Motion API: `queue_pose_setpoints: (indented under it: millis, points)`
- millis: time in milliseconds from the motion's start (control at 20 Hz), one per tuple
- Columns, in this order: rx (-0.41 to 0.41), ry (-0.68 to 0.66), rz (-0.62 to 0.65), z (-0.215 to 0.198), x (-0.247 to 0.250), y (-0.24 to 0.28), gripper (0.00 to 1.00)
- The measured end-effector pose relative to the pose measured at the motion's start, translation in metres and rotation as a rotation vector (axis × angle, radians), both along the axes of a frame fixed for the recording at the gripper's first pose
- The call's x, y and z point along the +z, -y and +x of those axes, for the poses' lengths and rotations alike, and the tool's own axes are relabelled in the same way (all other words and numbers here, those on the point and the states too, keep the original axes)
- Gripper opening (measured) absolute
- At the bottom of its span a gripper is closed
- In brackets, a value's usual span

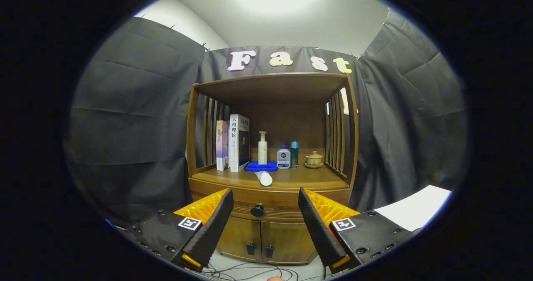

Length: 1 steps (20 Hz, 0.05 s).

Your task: Pull open the drawer, take out the items inside it, and place them on the countertop above the cabinet.

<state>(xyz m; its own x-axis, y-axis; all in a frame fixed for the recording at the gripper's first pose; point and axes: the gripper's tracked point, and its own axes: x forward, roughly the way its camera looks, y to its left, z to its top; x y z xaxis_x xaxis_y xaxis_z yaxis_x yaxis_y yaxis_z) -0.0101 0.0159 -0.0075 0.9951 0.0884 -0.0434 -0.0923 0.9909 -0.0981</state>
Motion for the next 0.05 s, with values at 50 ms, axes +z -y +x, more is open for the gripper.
queue_pose_setpoints:
  millis: [50]
  points:
    - [0.001, 0.002, 0.003, 0.0004, 0.0008, -0.0007, 0.98]
